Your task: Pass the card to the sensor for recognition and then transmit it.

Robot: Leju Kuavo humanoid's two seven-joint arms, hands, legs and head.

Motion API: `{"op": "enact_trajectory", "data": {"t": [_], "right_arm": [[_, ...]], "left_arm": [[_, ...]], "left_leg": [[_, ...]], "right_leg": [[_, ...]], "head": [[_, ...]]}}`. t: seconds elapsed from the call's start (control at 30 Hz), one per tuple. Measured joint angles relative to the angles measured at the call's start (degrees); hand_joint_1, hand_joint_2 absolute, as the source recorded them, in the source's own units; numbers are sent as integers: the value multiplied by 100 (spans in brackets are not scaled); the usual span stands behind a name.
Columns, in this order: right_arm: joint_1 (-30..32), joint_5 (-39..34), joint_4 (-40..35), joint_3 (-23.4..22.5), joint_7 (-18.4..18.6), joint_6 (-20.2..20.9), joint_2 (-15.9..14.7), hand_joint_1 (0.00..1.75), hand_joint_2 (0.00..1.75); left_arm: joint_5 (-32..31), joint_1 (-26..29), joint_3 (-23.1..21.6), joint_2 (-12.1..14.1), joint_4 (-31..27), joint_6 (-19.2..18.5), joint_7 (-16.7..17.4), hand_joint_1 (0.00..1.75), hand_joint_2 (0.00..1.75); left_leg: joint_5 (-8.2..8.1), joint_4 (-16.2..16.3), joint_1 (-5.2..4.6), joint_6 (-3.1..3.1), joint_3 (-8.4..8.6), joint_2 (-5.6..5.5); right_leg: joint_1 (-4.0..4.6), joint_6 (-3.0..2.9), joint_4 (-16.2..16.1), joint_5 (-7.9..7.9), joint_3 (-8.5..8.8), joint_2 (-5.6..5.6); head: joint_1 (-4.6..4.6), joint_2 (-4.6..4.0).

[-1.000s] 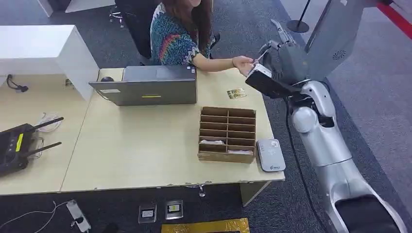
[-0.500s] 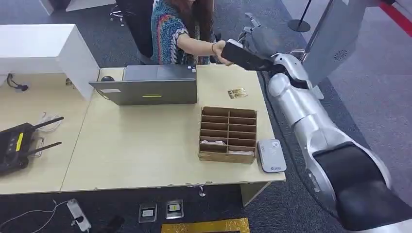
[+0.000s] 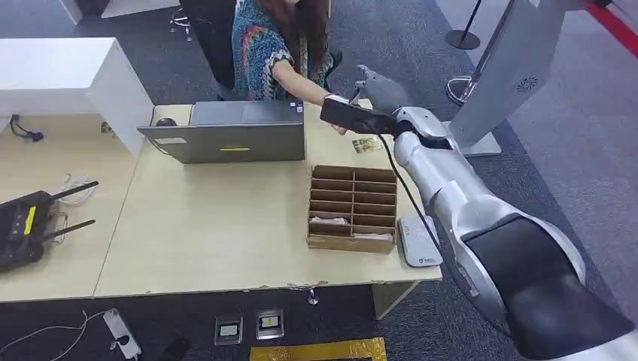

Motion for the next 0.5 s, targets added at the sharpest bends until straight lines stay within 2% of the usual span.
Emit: {"op": "enact_trajectory", "data": {"t": [0.1, 0.33, 0.5], "right_arm": [[0, 2, 90, 31, 0, -87, 35, 0, 175], [-73, -59, 206, 33, -138, -610, 83, 0, 175], [-346, -308, 221, 16, -203, -1335, 77, 0, 175]], "left_arm": [[28, 20, 0, 0, 0, 4, 0, 0, 0], [109, 47, 0, 15, 0, 52, 5, 0, 0], [206, 126, 0, 31, 2, 160, 5, 0, 0]], "left_leg": [[0, 0, 0, 0, 0, 0], [0, 0, 0, 0, 0, 0], [1, 1, -1, 0, 2, 5]], "right_leg": [[0, 0, 0, 0, -1, 1], [0, 0, 0, 0, 1, 1], [-1, 0, 0, 0, -2, 3]], "head": [[0, 0], [0, 0], [2, 0]]}}
